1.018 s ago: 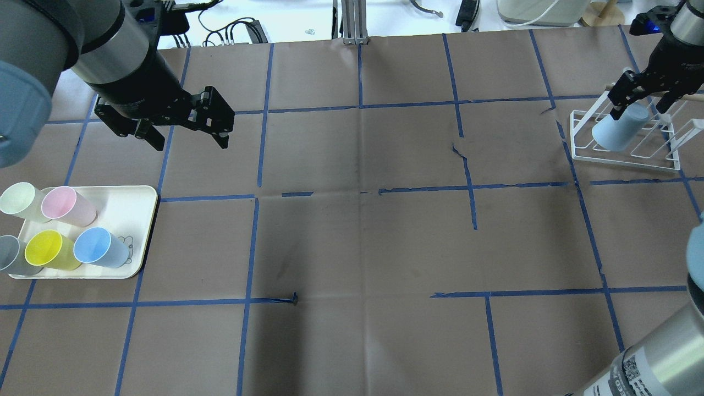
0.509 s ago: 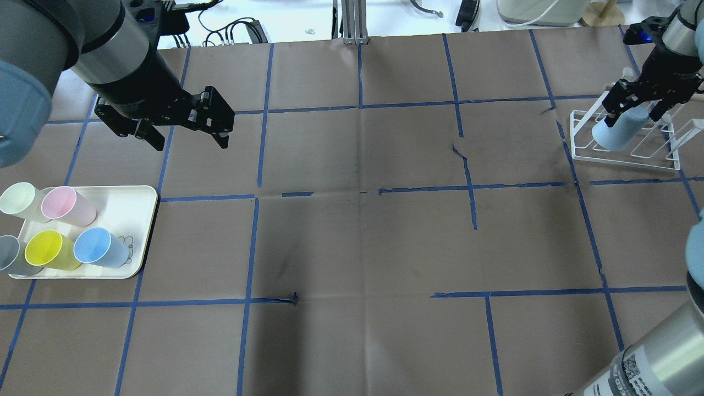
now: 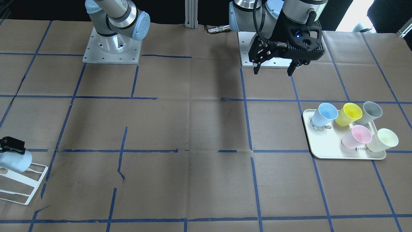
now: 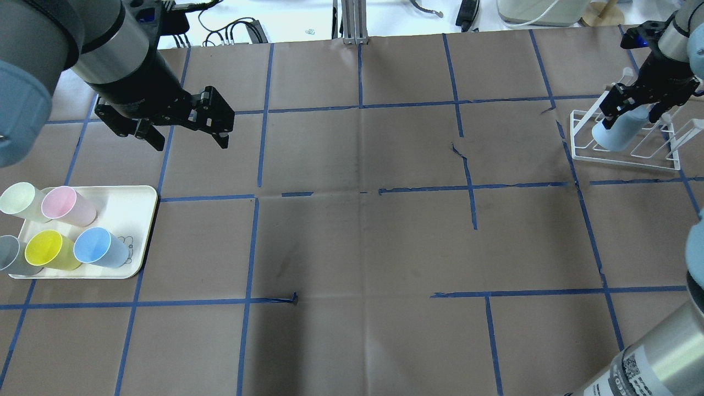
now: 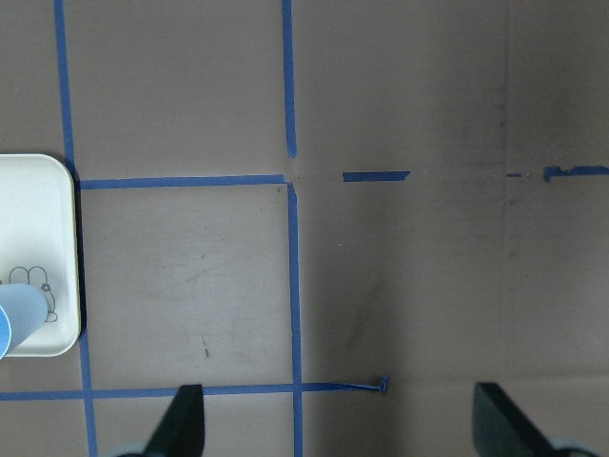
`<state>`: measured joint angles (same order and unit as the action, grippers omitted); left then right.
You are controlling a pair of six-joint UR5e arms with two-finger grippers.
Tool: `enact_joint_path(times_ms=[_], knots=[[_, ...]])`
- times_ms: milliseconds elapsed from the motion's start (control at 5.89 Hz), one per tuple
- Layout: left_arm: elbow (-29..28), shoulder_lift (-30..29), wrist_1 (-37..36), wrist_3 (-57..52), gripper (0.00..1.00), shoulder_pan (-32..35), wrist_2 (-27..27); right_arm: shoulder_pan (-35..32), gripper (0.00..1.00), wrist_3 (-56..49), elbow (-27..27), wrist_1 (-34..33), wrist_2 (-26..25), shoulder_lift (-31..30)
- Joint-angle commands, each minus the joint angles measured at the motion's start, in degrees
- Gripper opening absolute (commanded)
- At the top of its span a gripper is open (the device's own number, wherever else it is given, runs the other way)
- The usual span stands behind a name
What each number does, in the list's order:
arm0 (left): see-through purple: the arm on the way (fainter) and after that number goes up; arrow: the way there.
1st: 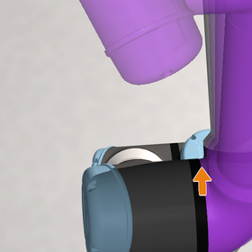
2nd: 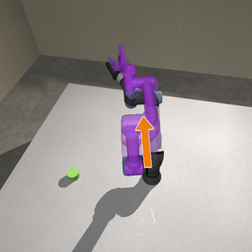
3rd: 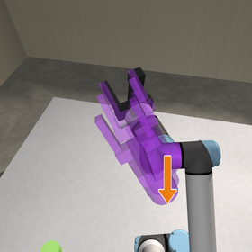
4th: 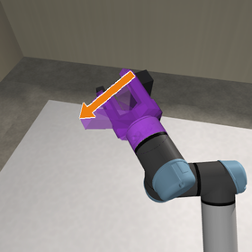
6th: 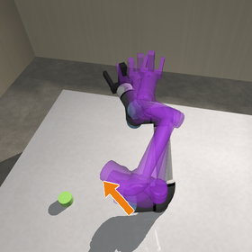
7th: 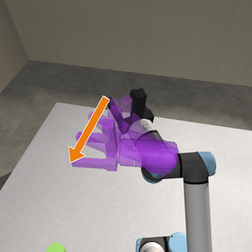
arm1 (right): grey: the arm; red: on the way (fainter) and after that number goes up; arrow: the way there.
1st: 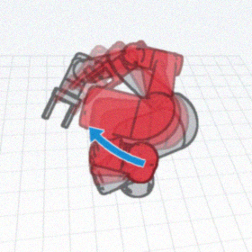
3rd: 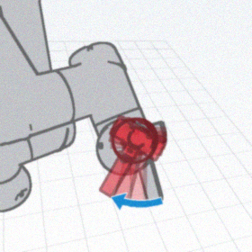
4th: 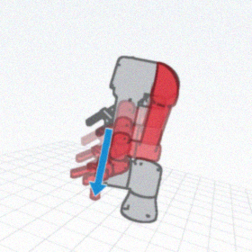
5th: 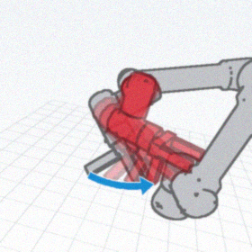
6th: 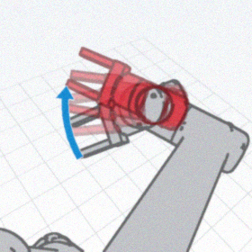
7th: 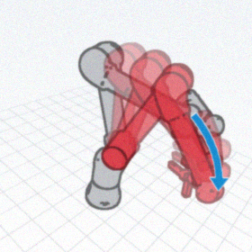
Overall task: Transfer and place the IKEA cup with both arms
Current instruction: 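Lower the right gripper and close it on the light blue cup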
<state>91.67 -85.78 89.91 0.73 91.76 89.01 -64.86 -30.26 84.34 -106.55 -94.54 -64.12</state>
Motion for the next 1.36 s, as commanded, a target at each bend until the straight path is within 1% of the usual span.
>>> enact_joint_path(times_ms=[0,170,509,679,848,1188], knots=[[0.0,0.0,0.0,0.0,0.99,0.0,-0.1,0.0,0.98,0.2,0.1,-2.6,0.1,0.0],[0.0,0.0,0.0,0.0,0.99,0.0,-0.1,0.0,0.91,0.2,0.1,-2.6,0.1,0.0],[0.0,0.0,0.0,0.0,0.99,0.0,-0.1,0.0,0.71,0.2,0.3,-1.7,-0.1,0.0],[0.0,0.0,-0.1,0.1,0.99,0.0,-0.1,0.0,0.53,0.2,0.4,-1.4,0.0,-0.3],[0.1,-0.1,-0.3,0.1,0.99,0.0,0.0,0.0,0.43,0.2,0.4,0.1,0.1,-0.5],[0.1,-0.1,-0.4,0.1,0.99,0.0,-0.1,0.0,0.42,0.2,-1.5,0.3,0.6,-1.2]])
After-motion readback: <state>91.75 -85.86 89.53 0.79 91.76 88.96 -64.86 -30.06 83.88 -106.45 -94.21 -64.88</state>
